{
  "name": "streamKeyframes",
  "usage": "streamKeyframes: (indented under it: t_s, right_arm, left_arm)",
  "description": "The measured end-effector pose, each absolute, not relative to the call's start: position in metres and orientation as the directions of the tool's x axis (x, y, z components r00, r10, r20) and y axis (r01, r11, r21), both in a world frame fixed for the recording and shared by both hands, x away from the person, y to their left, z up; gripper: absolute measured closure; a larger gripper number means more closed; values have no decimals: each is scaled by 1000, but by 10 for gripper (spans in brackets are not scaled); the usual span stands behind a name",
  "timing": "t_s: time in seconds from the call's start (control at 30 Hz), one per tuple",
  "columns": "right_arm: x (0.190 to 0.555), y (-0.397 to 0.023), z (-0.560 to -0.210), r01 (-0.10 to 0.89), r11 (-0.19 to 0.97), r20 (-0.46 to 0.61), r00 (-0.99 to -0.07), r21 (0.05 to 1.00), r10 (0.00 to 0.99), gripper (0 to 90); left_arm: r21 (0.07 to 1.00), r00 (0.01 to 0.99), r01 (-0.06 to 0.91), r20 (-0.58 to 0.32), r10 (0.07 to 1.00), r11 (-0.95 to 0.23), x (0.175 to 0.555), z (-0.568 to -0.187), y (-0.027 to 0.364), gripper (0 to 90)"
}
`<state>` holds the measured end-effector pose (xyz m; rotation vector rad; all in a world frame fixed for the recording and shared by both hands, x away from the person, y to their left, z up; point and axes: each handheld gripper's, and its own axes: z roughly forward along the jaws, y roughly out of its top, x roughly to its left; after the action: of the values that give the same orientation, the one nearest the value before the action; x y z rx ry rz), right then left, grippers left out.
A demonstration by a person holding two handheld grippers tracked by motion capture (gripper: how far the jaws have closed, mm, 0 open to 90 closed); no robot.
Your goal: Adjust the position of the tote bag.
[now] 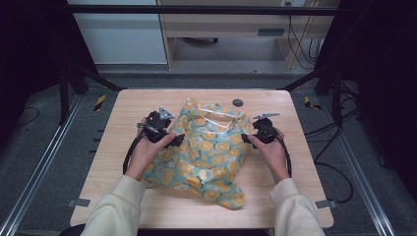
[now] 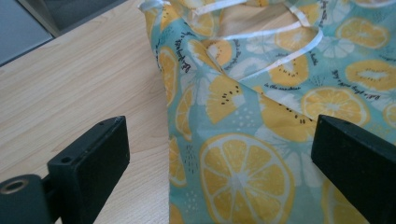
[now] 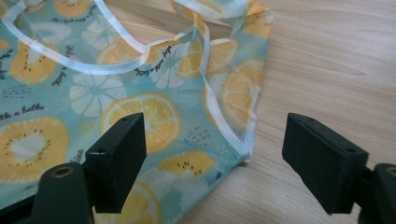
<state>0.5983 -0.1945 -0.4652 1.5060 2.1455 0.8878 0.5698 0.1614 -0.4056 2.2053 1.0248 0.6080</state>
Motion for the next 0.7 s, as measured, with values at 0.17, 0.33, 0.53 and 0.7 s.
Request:
streamKeyframes:
  t_s: [0.17, 0.33, 0.53, 0.7]
  right_arm:
    - [603, -188, -477, 731, 232, 59, -349, 642, 935, 213]
    - [605, -186, -480, 740, 228, 57, -339, 633, 939, 219]
    - [606, -186, -482, 752, 223, 65, -332, 620, 941, 247]
    - [605, -186, -481, 758, 229, 62, -334, 610, 940, 275]
  left_arm:
    - [697, 598, 503, 147, 788, -511, 569, -405, 157, 43]
    - [690, 588, 514, 148, 795, -509, 569, -410, 154, 43]
    - [670, 588, 524, 162, 792, -526, 566, -411, 151, 48]
    - [686, 592, 506, 167, 789, -524, 566, -405, 149, 50]
